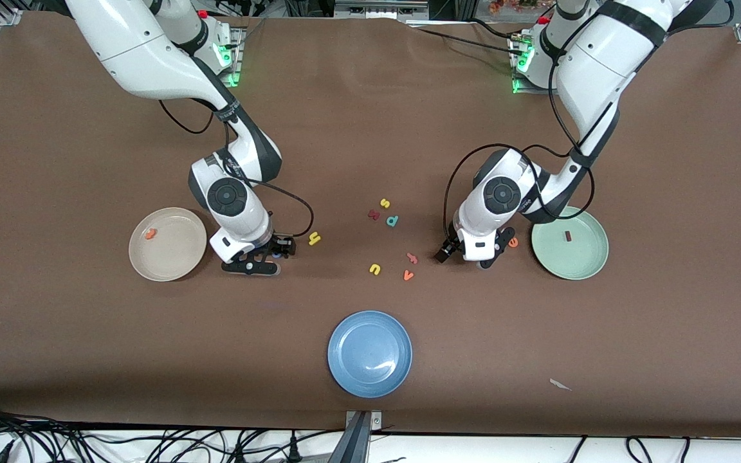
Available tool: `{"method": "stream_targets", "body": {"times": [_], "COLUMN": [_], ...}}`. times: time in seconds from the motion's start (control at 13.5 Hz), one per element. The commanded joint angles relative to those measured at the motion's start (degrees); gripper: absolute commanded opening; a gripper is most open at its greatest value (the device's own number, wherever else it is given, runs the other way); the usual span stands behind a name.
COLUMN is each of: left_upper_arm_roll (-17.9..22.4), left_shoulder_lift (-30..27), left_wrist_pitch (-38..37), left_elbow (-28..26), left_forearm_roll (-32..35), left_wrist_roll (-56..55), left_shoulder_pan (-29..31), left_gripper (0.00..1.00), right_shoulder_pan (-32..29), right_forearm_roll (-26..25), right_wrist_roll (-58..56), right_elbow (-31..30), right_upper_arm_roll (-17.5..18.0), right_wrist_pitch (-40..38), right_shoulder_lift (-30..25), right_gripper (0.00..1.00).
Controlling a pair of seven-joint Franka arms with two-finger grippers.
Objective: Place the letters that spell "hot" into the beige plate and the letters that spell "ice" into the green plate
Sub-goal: 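Grasp the blue o with the right gripper while the left gripper grasps the teal c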
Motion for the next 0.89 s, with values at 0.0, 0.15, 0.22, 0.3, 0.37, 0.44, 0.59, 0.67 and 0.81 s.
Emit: {"method": "stream_targets", "body": {"times": [0.0,0.15,0.22,0.3,0.37,0.44,0.59,0.67,0.81], "left_upper_arm_roll": [0.14,0.14,0.14,0.14,-0.03,-0.03,0.06,0.06,0.06], "left_shoulder_lift": [-1.73,-1.81,-1.81,-1.81,-1.73,-1.73,-1.73,-1.73,-1.64], "left_wrist_pitch": [0.58,0.06,-0.03,-0.9,-2.04,-2.75,-3.02,-3.02,-3.02], "left_elbow": [-1.62,-1.44,-1.35,-1.09,-0.65,-0.3,-0.21,-0.21,-0.21], "left_forearm_roll": [2.55,2.64,2.99,4.73,6.4,6.68,7.21,7.99,8.0], "left_wrist_roll": [-2.04,-1.78,-1.51,-1.51,-1.6,-1.6,-1.43,-1.51,-1.51], "left_shoulder_pan": [0.1,0.02,-0.33,-0.34,-0.34,-0.51,-0.86,-0.86,-0.95], "left_gripper": [0.95,0.91,0.91,0.92,0.92,0.92,0.92,0.91,0.71], "right_shoulder_pan": [0.64,0.72,0.72,0.64,0.64,0.64,0.72,0.72,0.64], "right_forearm_roll": [-1.43,-1.43,-1.43,-1.52,-1.52,-1.87,-1.96,-1.96,-1.96], "right_wrist_roll": [1.7,1.87,1.87,1.87,1.87,1.87,1.87,1.79,1.17], "right_elbow": [0.64,0.55,0.47,0.38,0.03,0.03,-0.06,-0.06,-0.24], "right_upper_arm_roll": [-0.71,-0.71,-0.62,-0.71,-0.8,-1.06,-1.32,-1.32,-1.41], "right_wrist_pitch": [1.43,2.04,2.22,2.22,2.31,2.31,2.22,2.22,1.7], "right_shoulder_lift": [1.38,1.9,1.91,2.08,2.08,1.99,1.91,1.82,0.68], "right_gripper": [0.68,0.57,0.51,0.44,0.38,0.33,0.24,0.22,0.21]}}
